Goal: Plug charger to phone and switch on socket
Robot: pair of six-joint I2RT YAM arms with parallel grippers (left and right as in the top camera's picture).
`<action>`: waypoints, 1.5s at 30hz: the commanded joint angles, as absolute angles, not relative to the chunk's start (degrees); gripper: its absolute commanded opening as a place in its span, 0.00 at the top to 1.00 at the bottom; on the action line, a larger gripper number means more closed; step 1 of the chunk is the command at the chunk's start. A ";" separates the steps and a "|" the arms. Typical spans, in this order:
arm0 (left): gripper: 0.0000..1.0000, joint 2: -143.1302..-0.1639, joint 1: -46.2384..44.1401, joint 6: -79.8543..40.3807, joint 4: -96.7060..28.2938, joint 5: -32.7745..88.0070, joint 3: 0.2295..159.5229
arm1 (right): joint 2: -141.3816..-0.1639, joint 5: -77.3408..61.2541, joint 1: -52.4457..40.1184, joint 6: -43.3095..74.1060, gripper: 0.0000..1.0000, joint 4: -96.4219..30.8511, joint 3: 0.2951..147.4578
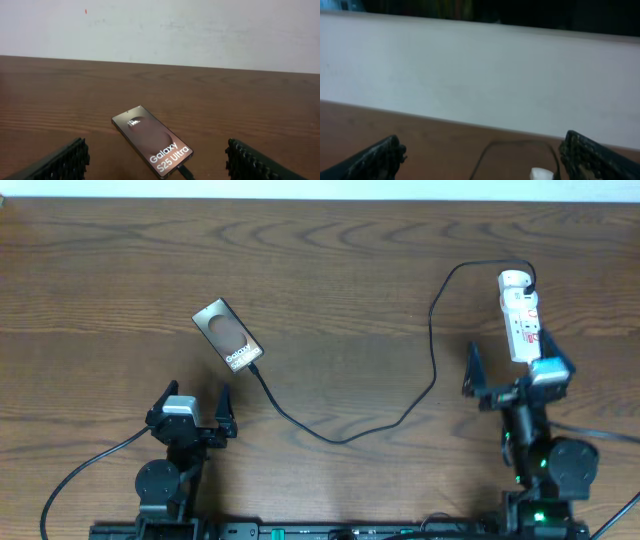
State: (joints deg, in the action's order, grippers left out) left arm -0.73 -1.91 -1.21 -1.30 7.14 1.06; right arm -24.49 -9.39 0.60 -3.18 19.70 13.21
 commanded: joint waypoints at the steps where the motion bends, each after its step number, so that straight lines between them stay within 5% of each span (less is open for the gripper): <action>1: 0.14 -0.25 -1.52 -0.45 -3.53 7.86 0.23 | -18.17 -7.70 0.23 -3.92 0.01 22.02 5.41; 13: 0.14 -0.25 -1.52 -0.45 -3.53 7.86 0.23 | -5.37 -5.52 0.45 -1.56 0.01 -4.43 0.34; 45: 0.14 -0.25 -1.52 -0.45 -3.53 7.86 0.23 | -5.37 -4.62 0.43 -1.15 0.01 -4.05 0.34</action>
State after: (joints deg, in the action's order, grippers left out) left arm -0.62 -1.91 -1.21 -1.34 7.14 1.10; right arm -5.85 -5.28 0.60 -1.91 -3.68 0.38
